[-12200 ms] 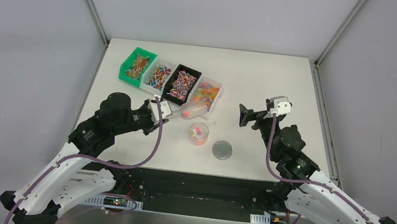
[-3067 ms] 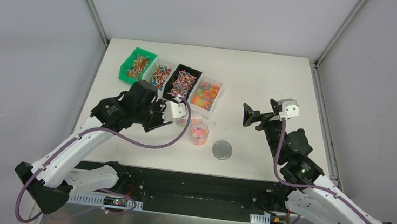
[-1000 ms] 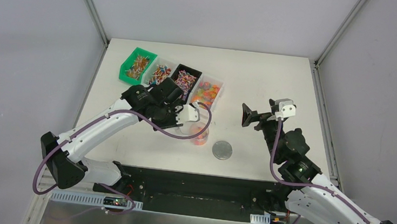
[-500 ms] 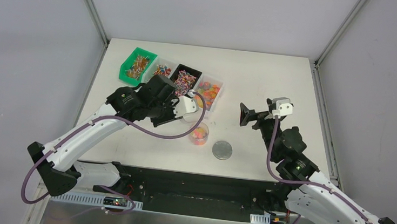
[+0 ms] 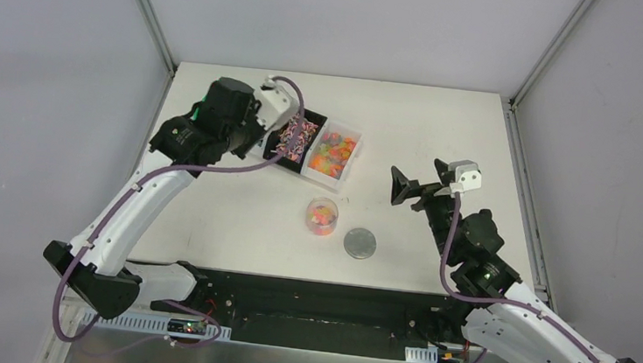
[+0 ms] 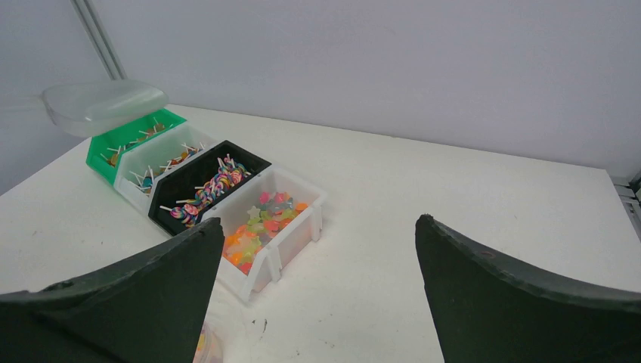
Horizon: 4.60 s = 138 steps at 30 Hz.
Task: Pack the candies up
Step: Adjust the spatula.
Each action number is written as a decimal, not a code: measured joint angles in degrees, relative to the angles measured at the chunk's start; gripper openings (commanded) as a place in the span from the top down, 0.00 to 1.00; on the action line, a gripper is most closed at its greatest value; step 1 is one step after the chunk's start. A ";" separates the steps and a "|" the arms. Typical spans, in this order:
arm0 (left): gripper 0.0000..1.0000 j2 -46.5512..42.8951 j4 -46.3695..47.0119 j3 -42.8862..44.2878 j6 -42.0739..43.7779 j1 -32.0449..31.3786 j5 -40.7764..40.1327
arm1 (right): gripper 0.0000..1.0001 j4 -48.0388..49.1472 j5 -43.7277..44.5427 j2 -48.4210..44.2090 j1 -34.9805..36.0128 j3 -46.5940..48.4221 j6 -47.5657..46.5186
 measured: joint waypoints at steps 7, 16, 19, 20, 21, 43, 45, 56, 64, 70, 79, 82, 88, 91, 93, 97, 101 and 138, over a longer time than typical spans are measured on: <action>1.00 2.43 2.51 2.01 -0.72 11.26 0.68 | 0.00 0.68 -1.07 -0.20 -0.09 -0.13 -0.07; 1.00 11.37 2.47 4.79 -0.70 20.48 3.54 | 0.00 0.46 -4.76 -2.08 -0.11 -0.79 1.51; 1.00 14.10 2.19 6.64 -0.31 24.37 4.87 | 0.00 -0.15 -6.75 -2.91 -0.11 -0.79 3.28; 1.00 14.88 1.95 7.39 -0.13 25.46 5.09 | 0.00 -0.42 -7.74 -3.13 -0.11 -0.79 4.07; 1.00 15.96 1.60 8.35 0.13 26.77 5.40 | 0.00 -0.70 -8.81 -3.28 -0.11 -0.79 4.79; 1.00 20.79 -3.19 6.69 10.21 37.90 2.60 | 0.00 -4.20 -18.67 -7.04 -0.13 -1.81 11.54; 1.00 20.96 -3.76 6.78 11.04 37.90 2.62 | 0.00 -4.22 -18.67 -7.02 -0.13 -1.81 11.54; 1.00 26.51 -7.34 15.21 10.03 35.87 4.70 | 0.00 -3.87 -18.45 -1.31 -0.13 -1.81 11.47; 1.00 22.21 -4.96 19.26 5.01 26.47 13.81 | 0.00 3.78 -18.05 10.36 -0.13 -0.79 8.72; 1.00 15.04 -0.09 18.47 0.55 23.65 27.43 | 0.02 12.66 -22.21 22.62 -0.13 3.34 -1.44; 1.00 5.77 5.42 12.31 -9.14 21.35 38.97 | 0.06 18.62 -32.74 31.23 -0.13 13.64 -23.89; 1.00 5.73 6.45 11.43 -11.74 19.63 41.13 | 0.06 18.49 -36.48 32.89 -0.13 16.37 -30.21; 1.00 5.11 7.61 7.78 -16.04 16.65 45.07 | 0.11 18.47 -42.34 34.64 -0.02 17.07 -40.17; 1.00 5.11 7.63 6.73 -18.21 15.65 46.60 | 0.14 17.53 -43.78 36.35 0.46 18.34 -44.68; 1.00 5.11 7.65 6.45 -19.23 14.95 47.23 | 0.16 16.41 -44.33 37.59 0.92 19.76 -47.50; 1.00 5.11 7.41 6.21 -20.46 13.90 48.57 | 0.20 14.21 -44.37 40.09 1.97 22.91 -52.41; 1.00 5.11 6.05 6.21 -21.22 13.84 49.13 | 0.30 12.59 -43.36 43.32 2.71 25.14 -56.57; 0.56 -4.00 8.68 -0.04 -17.68 13.14 40.30 | 1.00 28.11 -36.28 51.89 5.55 22.45 -42.18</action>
